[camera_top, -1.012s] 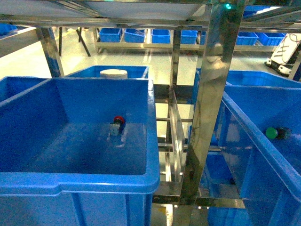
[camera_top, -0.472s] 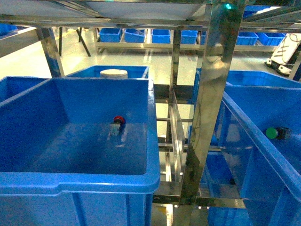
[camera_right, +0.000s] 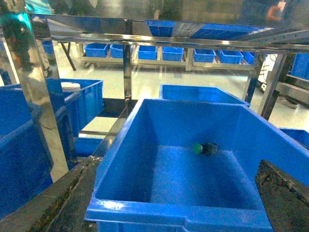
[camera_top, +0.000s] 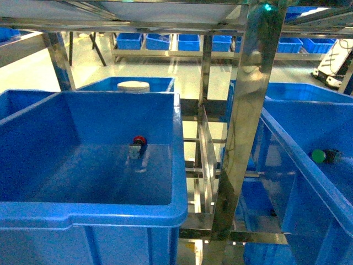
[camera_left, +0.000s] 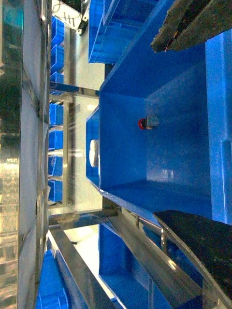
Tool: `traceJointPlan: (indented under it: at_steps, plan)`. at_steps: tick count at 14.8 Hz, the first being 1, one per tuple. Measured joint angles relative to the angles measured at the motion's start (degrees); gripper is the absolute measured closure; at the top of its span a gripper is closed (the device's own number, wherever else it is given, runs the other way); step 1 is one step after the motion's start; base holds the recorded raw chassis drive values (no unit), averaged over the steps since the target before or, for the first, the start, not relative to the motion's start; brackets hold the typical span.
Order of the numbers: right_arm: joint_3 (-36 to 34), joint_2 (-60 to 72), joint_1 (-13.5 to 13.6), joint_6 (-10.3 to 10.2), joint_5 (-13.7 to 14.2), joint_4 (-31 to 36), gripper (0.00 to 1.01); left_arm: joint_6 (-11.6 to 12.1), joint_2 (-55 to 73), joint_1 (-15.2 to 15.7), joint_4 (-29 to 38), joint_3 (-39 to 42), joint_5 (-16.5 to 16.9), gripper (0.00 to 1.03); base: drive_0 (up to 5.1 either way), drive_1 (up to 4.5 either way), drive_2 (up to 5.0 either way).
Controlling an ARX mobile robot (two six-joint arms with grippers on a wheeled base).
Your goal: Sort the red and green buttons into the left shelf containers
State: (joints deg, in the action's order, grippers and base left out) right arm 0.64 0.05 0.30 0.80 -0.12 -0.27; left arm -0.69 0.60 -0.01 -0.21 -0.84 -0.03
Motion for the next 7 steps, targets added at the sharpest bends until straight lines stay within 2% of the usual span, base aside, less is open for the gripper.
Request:
traceJointPlan:
  at_steps: [7]
  plan:
    - [0.00, 0.00, 0.00, 0.00, 0.00, 0.00, 0.03, 0.02, 0.00, 0.00, 0.00, 0.00, 0.00, 0.05, 0.0, 0.00, 0.0]
